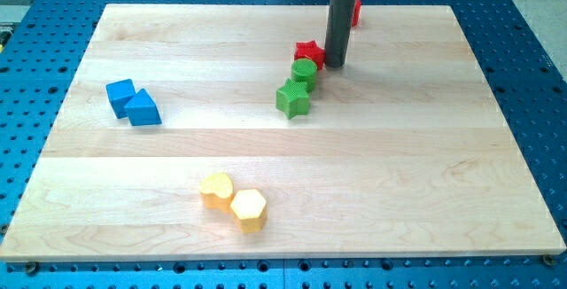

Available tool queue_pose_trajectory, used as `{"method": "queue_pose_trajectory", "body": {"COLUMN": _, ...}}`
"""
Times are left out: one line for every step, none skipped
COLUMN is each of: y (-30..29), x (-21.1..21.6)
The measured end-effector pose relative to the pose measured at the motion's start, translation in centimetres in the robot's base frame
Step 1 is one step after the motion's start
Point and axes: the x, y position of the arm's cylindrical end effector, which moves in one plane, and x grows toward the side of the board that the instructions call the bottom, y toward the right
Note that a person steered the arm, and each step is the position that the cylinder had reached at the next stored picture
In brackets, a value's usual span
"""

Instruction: Push the red circle towards the red star

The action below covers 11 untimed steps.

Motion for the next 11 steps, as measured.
{"method": "queue_pose_trajectory", "body": {"y": 0.0, "x": 0.0}}
{"method": "queue_pose_trajectory", "body": {"y": -1.1, "x": 0.0}}
{"method": "queue_pose_trajectory", "body": {"y": -2.3, "x": -0.1}}
{"method": "queue_pose_trajectory", "body": {"y": 3.1, "x": -0.1}}
{"method": "queue_pose_trajectory", "body": {"y": 9.5, "x": -4.3}}
{"method": "queue_pose_trajectory", "body": {"y": 12.2, "x": -11.6}}
{"method": "queue_pose_trajectory", "body": {"y": 11.5, "x": -13.6}}
{"method": "queue_pose_trajectory", "body": {"y": 5.5, "x": -13.6}}
{"method": "queue_pose_trajectory", "body": {"y": -0.8, "x": -12.9}}
{"method": "queue_pose_trajectory", "body": {"y": -1.9, "x": -11.0}}
{"method": "queue_pose_trajectory", "body": {"y": 2.0, "x": -11.6}}
